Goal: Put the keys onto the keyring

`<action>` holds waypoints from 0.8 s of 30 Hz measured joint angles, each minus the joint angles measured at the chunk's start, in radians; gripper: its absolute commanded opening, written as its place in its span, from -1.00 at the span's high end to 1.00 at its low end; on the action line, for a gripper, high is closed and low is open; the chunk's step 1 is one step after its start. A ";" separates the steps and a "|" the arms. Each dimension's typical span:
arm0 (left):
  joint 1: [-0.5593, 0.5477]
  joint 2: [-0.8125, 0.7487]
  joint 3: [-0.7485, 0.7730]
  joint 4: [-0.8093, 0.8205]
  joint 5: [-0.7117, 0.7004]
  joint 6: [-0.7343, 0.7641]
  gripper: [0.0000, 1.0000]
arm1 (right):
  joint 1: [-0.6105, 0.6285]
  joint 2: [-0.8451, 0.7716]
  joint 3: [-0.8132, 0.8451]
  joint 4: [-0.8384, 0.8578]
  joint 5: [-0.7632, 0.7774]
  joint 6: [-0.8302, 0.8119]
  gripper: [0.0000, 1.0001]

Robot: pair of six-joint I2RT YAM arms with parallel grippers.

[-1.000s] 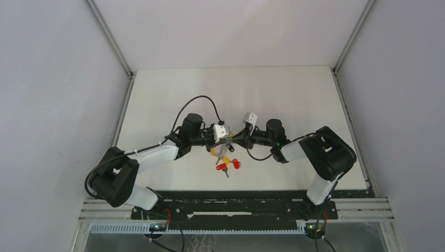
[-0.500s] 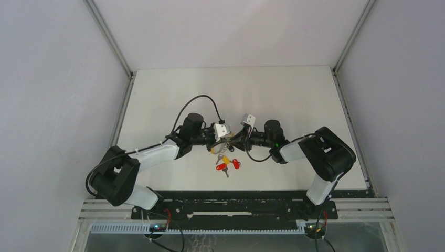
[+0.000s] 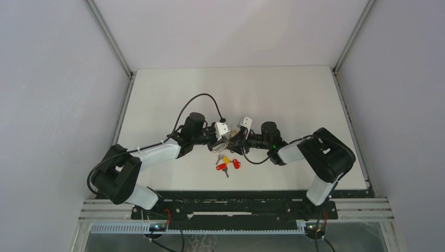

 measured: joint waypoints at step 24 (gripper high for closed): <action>-0.002 0.005 0.000 -0.014 0.031 0.019 0.99 | -0.063 -0.115 -0.004 -0.119 -0.023 -0.160 0.31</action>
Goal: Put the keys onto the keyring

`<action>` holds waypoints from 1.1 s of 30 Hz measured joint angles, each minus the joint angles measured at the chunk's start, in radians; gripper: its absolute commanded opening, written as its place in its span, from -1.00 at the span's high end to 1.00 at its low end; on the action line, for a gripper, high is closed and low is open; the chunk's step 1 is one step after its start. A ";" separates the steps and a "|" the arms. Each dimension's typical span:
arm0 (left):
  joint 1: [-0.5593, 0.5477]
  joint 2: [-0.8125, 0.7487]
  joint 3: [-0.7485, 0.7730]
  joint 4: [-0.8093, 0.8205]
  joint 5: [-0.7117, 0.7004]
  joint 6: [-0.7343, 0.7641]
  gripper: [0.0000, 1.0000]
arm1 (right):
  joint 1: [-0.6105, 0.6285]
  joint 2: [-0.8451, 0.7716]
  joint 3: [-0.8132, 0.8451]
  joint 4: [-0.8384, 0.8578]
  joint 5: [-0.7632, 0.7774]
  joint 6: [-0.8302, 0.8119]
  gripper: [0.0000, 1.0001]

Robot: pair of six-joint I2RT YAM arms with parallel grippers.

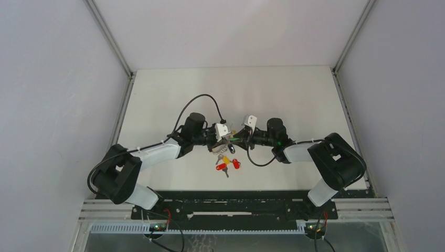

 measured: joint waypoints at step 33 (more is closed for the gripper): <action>0.000 0.000 0.051 -0.095 0.041 0.029 1.00 | 0.055 0.063 0.059 -0.079 -0.019 -0.074 0.72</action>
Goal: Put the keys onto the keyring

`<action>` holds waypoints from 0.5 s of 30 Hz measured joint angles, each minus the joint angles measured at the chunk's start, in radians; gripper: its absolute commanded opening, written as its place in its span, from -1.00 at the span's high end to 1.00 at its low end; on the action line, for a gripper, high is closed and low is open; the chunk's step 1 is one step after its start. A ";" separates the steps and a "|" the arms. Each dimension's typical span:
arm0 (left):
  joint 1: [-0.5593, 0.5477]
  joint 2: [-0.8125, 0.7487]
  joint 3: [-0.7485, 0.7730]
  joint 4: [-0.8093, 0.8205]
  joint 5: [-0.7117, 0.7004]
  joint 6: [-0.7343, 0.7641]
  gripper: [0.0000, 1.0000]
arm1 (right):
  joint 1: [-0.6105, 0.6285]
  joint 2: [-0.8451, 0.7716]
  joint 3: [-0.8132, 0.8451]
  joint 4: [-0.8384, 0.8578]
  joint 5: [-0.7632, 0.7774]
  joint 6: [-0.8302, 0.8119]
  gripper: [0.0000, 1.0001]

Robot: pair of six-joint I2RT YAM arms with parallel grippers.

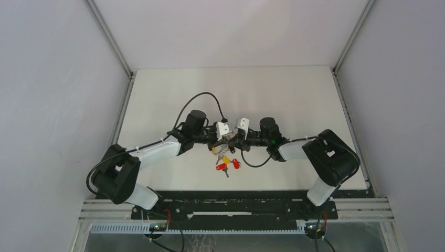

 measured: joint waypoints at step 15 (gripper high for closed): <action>0.000 0.000 0.035 -0.073 0.009 0.040 1.00 | 0.009 0.002 0.006 -0.008 0.009 -0.005 1.00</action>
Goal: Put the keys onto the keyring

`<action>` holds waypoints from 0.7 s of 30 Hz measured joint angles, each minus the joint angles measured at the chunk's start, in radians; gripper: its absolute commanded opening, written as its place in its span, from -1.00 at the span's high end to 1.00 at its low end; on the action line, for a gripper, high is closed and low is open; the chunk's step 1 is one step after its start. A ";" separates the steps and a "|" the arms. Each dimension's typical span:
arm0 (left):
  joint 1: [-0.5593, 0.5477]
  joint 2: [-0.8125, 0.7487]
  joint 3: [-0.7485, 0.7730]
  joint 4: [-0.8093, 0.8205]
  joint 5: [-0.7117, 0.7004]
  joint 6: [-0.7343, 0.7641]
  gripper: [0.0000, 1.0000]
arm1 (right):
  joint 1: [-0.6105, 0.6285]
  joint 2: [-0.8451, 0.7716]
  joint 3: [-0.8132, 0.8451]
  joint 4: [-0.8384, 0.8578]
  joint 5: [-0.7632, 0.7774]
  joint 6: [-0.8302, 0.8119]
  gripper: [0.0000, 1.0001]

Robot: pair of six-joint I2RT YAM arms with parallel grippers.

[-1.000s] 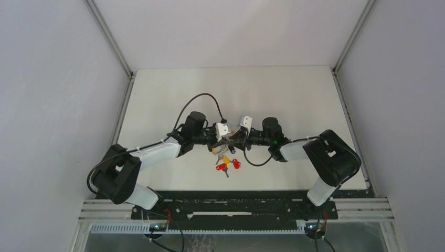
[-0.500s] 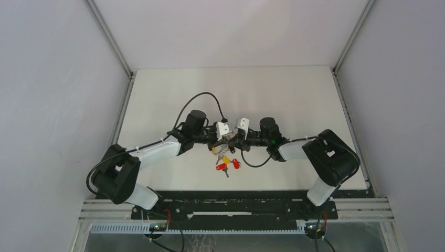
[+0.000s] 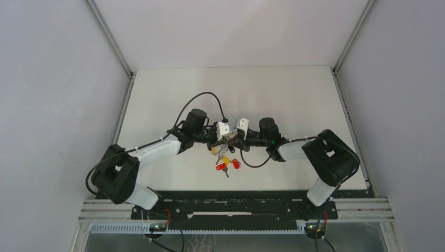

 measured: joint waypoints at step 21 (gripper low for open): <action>0.040 -0.080 -0.084 0.161 0.002 -0.043 0.22 | -0.027 0.002 0.000 0.063 -0.034 0.070 1.00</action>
